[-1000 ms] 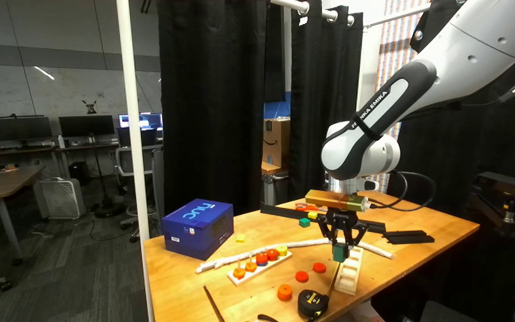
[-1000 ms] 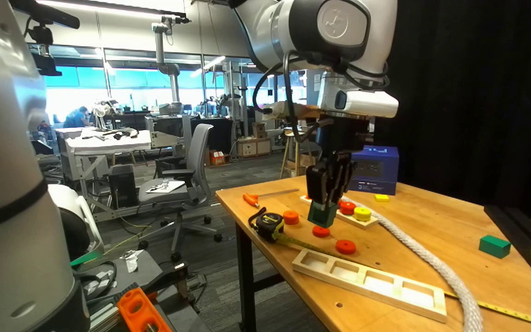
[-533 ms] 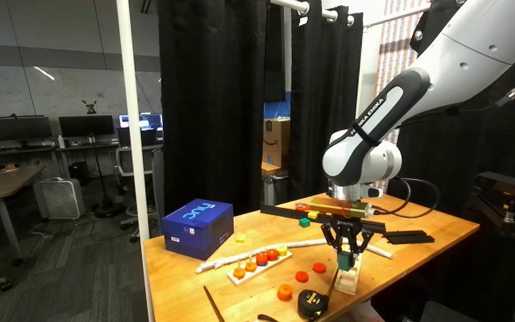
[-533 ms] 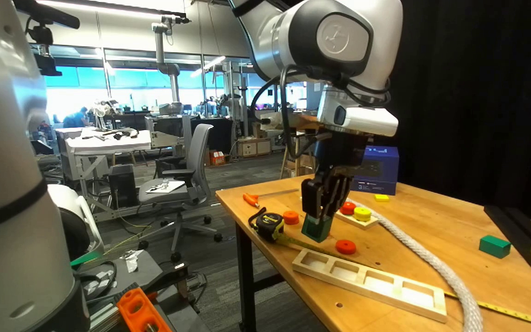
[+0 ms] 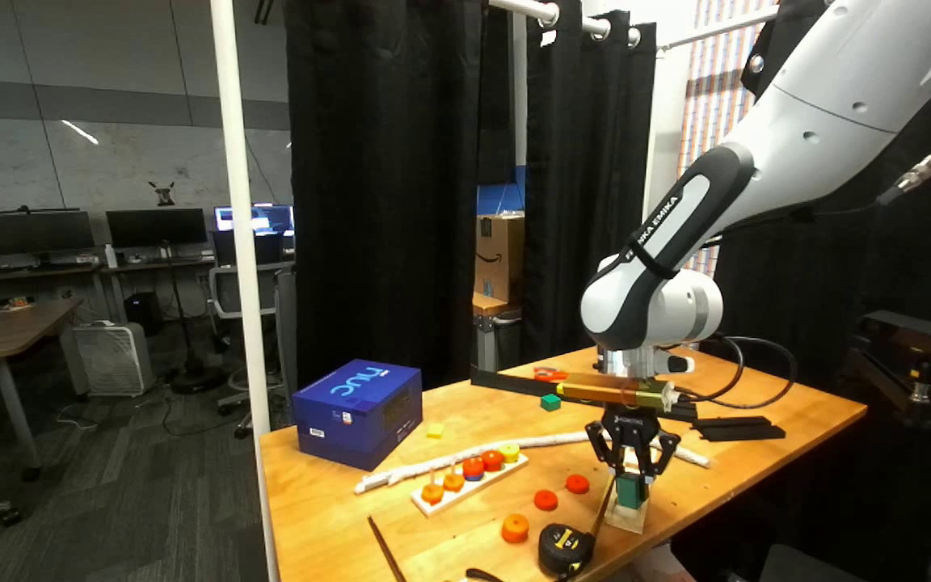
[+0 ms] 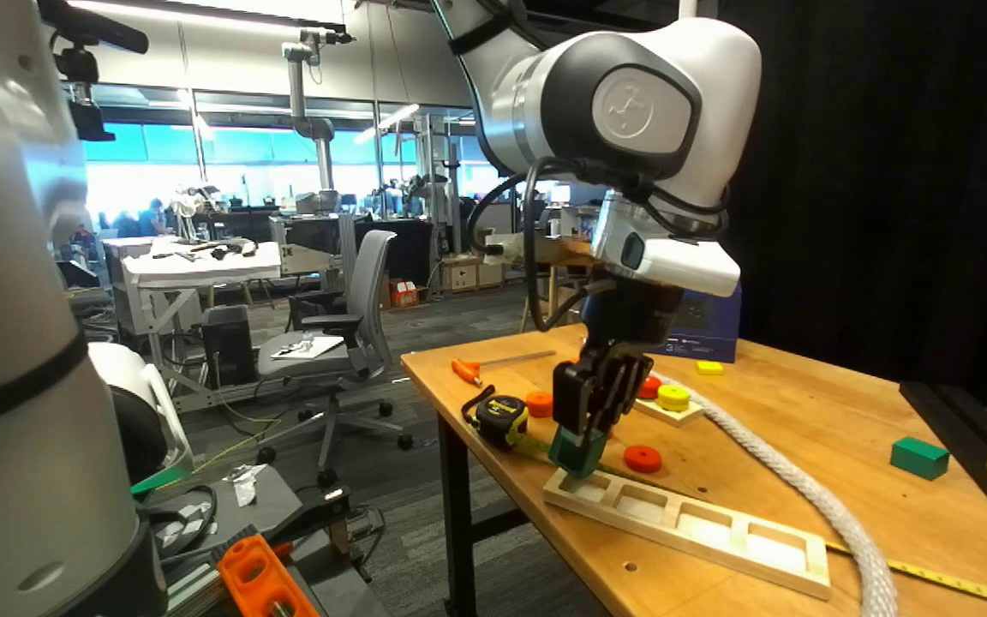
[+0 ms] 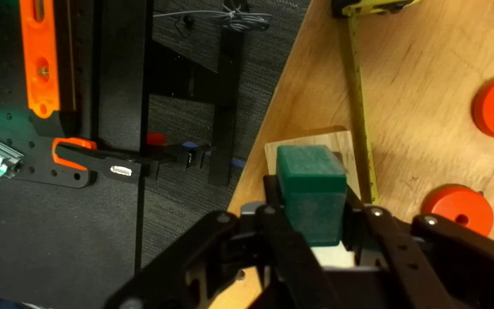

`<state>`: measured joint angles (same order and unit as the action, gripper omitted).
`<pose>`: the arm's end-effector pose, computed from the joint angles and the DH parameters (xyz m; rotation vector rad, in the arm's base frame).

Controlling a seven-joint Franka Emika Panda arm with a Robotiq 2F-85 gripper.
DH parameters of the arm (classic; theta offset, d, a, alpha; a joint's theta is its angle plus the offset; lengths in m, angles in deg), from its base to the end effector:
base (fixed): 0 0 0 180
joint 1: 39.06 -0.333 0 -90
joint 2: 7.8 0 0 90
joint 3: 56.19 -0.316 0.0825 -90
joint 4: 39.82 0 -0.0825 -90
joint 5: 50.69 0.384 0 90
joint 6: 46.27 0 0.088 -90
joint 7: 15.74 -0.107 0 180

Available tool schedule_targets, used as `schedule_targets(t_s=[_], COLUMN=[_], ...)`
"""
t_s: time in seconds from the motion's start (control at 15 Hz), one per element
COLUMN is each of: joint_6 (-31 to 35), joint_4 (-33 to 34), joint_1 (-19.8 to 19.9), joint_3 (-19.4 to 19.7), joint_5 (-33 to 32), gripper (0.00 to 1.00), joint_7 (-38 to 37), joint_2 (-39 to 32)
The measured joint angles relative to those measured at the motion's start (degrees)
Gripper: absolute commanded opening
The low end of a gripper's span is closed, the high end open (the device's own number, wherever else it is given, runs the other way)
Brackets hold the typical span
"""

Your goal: Put the green square block on the first position from the left on the wooden board

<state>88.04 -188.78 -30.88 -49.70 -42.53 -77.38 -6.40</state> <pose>0.3988 -0.1019 0.2468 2.3353 -2.0543 -0.3890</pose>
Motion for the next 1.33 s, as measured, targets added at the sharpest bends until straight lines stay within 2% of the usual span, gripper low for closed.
schedule_targets(t_s=[1.33], joint_6=[0.8], joint_4=[2.8], joint_1=[0.0], joint_3=[0.9], joint_5=[2.6], gripper=[0.15], joint_7=[4.1], joint_2=[-4.9])
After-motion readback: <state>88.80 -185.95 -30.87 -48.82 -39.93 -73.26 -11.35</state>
